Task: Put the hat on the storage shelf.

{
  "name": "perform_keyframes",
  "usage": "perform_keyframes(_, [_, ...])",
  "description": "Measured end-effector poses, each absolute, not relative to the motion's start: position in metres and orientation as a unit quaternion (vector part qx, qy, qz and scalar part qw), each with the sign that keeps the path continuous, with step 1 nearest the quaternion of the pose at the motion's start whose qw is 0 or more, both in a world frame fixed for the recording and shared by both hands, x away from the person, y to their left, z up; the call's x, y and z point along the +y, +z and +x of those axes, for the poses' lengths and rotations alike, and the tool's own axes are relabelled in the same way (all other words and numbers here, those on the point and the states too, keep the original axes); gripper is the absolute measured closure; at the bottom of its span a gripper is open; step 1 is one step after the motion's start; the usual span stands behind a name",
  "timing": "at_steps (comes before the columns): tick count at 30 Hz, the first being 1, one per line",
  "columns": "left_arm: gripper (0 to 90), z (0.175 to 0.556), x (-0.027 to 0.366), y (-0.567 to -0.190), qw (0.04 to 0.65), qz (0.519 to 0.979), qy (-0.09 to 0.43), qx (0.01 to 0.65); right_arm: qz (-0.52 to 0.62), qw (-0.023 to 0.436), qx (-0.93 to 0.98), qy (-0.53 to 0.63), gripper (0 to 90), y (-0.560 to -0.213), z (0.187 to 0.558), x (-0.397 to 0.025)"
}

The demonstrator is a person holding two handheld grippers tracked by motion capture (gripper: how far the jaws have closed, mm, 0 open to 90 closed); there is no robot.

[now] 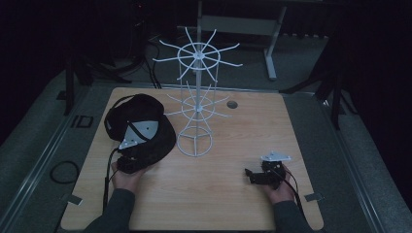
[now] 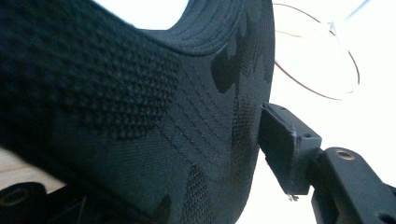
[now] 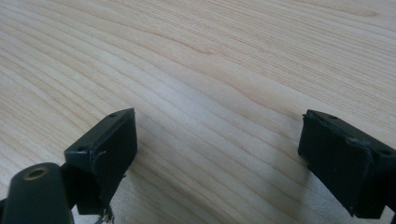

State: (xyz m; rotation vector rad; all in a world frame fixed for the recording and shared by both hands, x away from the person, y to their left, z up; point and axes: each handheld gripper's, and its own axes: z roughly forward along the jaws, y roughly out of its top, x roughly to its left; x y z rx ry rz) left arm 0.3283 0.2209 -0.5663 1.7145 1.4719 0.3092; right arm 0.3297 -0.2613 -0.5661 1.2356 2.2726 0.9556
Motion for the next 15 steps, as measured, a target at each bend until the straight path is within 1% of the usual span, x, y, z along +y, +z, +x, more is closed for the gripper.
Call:
perform_keyframes(7, [68.1, 0.326, 0.221, -0.559, 0.445, 0.68, 0.117, 0.571, 0.44, 0.191, 0.809, 0.34, 11.5, -0.566, 0.33, -0.261])
perform_keyframes(13, [74.6, 0.324, 0.22, -0.546, 0.457, 0.679, 0.11, 0.565, 0.44, 0.191, 0.809, 0.34, 11.5, -0.566, 0.33, -0.261])
perform_keyframes(15, [74.7, 0.324, 0.219, -0.542, 0.449, 0.681, 0.116, 0.567, 0.44, 0.191, 0.809, 0.34, 11.5, -0.566, 0.33, -0.261])
